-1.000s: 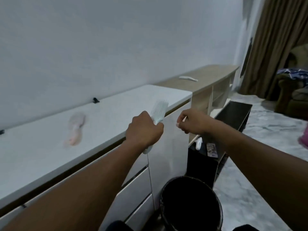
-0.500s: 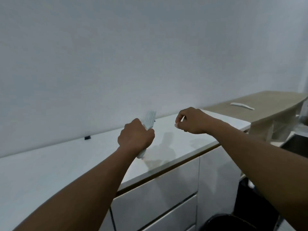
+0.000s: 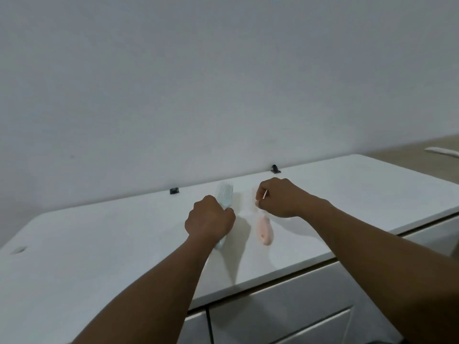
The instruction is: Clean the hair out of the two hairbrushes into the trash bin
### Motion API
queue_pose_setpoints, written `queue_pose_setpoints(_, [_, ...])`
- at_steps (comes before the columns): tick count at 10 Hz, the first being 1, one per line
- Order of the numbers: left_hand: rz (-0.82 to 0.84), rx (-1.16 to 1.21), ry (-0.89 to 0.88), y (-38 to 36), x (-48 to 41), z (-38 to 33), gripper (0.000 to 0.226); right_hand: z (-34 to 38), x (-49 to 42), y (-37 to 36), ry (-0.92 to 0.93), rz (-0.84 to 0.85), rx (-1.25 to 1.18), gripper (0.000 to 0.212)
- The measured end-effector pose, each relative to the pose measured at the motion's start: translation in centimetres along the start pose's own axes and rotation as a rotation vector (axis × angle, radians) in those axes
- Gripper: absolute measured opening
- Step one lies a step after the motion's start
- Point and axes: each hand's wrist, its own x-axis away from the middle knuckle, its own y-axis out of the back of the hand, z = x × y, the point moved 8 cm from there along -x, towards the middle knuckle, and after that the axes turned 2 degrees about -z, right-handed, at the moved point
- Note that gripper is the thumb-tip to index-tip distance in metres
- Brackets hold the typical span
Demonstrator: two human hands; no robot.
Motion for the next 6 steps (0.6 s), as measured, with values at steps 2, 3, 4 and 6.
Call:
queue_pose_setpoints(2, [0.022, -0.047, 0.007, -2.0, -0.8, 0.6, 0.024, -0.8, -1.6, -2.4, 0.005, 0.029, -0.001, 0.011])
queue_pose_setpoints(3, [0.033, -0.065, 0.002, -2.2, -1.0, 0.3, 0.023, -1.0, -1.6, -2.6, 0.010, 0.021, -0.007, 0.016])
queue_pose_setpoints(4, [0.071, -0.063, 0.021, -2.1, -1.0, 0.3, 0.025, -0.8, -1.0, -2.3, 0.012, 0.033, -0.003, 0.017])
queue_pose_setpoints(6, [0.051, -0.053, 0.021, 0.3, -0.3, -1.0, 0.043, 0.5, 0.9, 1.2, 0.020, 0.005, 0.034, 0.021])
